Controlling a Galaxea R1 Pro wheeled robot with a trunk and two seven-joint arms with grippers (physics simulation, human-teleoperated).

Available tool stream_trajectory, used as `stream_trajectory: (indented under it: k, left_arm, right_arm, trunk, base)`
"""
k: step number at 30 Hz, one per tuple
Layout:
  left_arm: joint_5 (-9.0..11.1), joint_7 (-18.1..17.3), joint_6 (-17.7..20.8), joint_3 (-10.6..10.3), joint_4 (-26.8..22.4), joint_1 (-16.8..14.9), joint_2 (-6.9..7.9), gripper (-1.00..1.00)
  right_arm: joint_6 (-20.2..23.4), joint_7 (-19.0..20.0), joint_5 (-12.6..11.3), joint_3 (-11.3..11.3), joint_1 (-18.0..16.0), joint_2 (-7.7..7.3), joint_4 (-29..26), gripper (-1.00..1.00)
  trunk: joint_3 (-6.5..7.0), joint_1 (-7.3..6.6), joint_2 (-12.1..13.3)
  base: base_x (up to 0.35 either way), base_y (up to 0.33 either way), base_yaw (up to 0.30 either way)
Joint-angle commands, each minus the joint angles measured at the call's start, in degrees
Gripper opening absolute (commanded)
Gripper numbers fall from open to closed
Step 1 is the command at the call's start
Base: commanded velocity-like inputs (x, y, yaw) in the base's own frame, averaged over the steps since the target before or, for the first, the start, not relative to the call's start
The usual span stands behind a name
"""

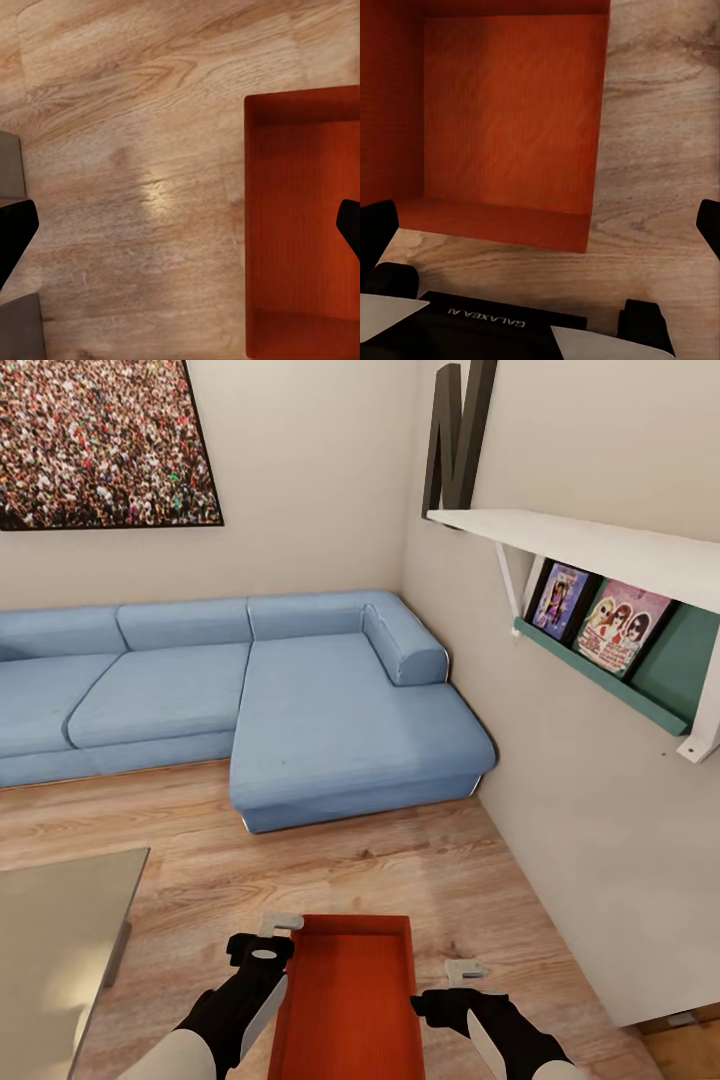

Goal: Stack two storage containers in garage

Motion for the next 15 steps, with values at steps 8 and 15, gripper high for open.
stream_trajectory:
  k: [8, 15]
  left_arm:
    - [0.85, 0.38, 0.16, -0.34, 0.92, -0.04, 0.79, 1.0]
    - [2.24, -0.02, -9.45, -0.11, 7.42, -0.04, 0.84, 1.0]
  right_arm:
    - [0.31, 0.1, 0.28, -0.07, 0.0, 0.01, 0.01, 1.0]
    - [0.31, -0.47, 0.47, -0.02, 0.0, 0.0, 0.01, 1.0]
  trunk:
    - [-1.49, 1.76, -3.26]
    - [-2.75, 3.3, -6.06]
  base:
    - [0.0, 0.0, 0.0]
    - [0.0, 0.0, 0.0]
